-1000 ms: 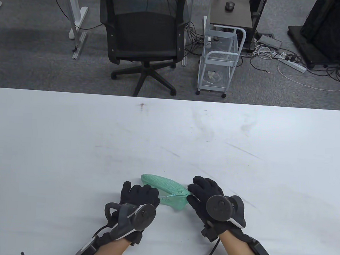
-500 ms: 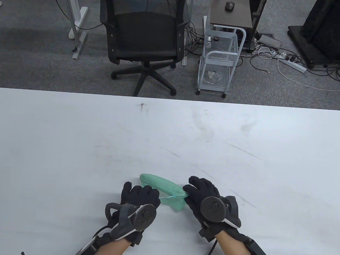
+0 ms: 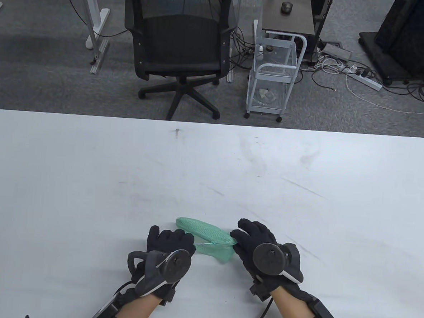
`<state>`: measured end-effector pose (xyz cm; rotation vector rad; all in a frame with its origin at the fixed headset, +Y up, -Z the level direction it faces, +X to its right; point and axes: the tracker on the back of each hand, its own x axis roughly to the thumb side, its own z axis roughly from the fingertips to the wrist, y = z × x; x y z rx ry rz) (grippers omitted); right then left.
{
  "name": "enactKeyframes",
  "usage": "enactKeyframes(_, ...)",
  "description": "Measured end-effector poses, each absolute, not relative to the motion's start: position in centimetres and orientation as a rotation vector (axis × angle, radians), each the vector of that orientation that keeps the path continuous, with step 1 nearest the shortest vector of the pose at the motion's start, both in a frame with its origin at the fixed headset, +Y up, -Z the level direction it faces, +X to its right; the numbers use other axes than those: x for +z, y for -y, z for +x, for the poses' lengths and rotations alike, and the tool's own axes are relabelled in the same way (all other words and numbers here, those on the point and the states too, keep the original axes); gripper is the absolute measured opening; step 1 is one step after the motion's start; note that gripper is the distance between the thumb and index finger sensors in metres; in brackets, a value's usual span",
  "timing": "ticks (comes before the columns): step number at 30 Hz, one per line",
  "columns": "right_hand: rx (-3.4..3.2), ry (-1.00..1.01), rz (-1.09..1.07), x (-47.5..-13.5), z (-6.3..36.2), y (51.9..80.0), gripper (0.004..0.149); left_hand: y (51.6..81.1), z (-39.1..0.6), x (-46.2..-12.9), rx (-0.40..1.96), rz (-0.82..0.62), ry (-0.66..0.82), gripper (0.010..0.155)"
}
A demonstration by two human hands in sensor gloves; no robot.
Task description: Take cleansing milk out of the toiletry bag
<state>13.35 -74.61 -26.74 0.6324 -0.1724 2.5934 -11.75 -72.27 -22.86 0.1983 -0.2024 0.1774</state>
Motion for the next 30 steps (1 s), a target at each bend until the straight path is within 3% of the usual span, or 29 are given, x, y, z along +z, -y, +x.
enactKeyframes(30, 2.59, 0.08, 0.625, -28.0, 14.9, 75.1, 0.039, 73.0, -14.0, -24.6, 0.17, 0.115, 0.094, 0.04)
